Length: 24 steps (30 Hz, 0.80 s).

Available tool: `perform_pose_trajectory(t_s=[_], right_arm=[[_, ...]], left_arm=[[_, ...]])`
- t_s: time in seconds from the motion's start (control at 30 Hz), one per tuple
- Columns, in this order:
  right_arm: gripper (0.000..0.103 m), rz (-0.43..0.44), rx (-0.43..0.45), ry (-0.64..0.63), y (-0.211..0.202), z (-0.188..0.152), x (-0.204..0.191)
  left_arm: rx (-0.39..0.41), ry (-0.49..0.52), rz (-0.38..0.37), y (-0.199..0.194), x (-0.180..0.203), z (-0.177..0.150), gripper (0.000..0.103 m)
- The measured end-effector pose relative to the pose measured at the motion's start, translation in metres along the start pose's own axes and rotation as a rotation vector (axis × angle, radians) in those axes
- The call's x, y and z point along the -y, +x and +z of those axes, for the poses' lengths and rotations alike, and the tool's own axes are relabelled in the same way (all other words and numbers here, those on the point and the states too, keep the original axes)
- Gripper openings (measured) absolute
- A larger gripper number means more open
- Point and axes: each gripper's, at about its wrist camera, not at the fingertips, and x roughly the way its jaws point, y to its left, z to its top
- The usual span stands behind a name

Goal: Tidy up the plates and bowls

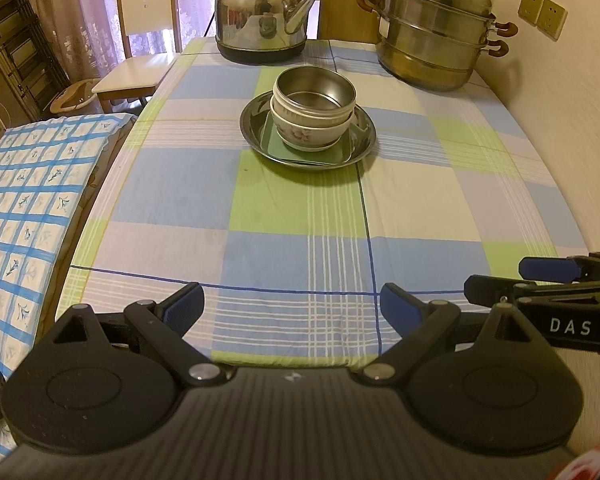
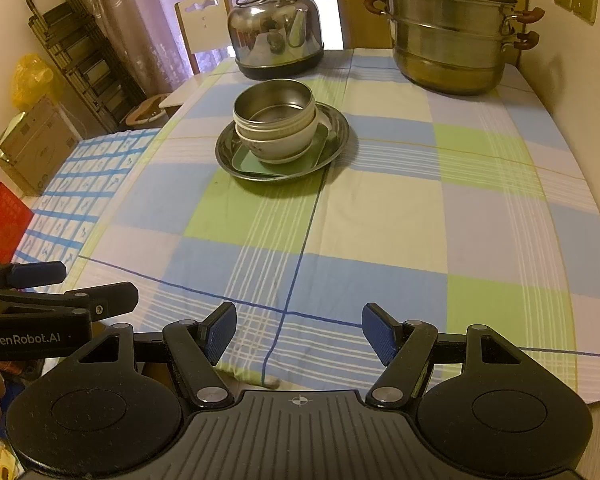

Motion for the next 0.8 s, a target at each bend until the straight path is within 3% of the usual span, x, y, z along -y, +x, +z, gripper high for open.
perform_pose_trajectory(t_s=[0.8], right_arm=[[0.069,0.004,-0.004,-0.005,0.0022,0.0016,-0.0006]], left_arm=[[0.004,0.002,0.002,0.0034,-0.0002,0.0096,0.094]])
